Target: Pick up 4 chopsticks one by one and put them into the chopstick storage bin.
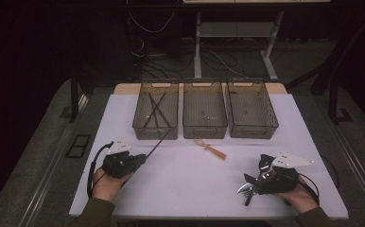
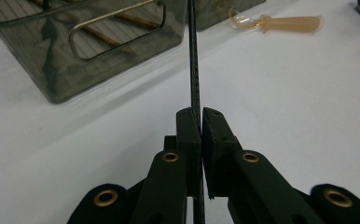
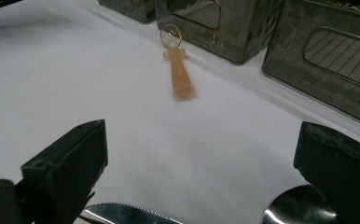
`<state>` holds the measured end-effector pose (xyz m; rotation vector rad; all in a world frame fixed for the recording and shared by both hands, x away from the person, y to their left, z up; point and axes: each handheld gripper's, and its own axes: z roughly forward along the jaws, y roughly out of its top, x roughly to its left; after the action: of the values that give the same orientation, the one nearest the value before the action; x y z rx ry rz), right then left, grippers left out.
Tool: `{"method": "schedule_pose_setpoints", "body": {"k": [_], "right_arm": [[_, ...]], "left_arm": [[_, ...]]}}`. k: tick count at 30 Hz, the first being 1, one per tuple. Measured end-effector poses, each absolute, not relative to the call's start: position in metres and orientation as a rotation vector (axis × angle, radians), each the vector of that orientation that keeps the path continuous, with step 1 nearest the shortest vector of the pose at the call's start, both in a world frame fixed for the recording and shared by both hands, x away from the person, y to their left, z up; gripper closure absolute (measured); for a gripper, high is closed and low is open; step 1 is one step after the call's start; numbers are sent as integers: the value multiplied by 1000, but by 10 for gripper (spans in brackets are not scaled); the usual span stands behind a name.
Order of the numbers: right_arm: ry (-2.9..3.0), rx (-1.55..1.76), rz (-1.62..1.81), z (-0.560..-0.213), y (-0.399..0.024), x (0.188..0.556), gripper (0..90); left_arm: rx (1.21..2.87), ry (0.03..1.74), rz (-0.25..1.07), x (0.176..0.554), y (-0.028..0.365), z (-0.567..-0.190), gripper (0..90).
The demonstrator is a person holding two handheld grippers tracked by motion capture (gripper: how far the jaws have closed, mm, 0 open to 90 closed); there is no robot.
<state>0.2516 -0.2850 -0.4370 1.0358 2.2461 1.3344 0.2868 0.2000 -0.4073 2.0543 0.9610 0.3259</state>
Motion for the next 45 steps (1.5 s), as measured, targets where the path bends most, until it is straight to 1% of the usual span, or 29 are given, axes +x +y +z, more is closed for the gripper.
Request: {"method": "schedule_pose_setpoints", "body": {"k": [15, 21, 37, 45], "right_arm": [[2246, 1041, 1330, -438, -284, 253, 30], [2243, 1047, 1332, -438, -285, 253, 30], [2240, 1059, 1344, -437, -283, 252, 30], [2235, 1057, 1356, -437, -284, 252, 30]], "left_arm": [[1961, 906, 299, 297, 198, -392, 857], [1921, 896, 327, 308, 194, -383, 857], [1824, 889, 393, 350, 183, -367, 857], [1779, 897, 428, 374, 178, -352, 857]]}}
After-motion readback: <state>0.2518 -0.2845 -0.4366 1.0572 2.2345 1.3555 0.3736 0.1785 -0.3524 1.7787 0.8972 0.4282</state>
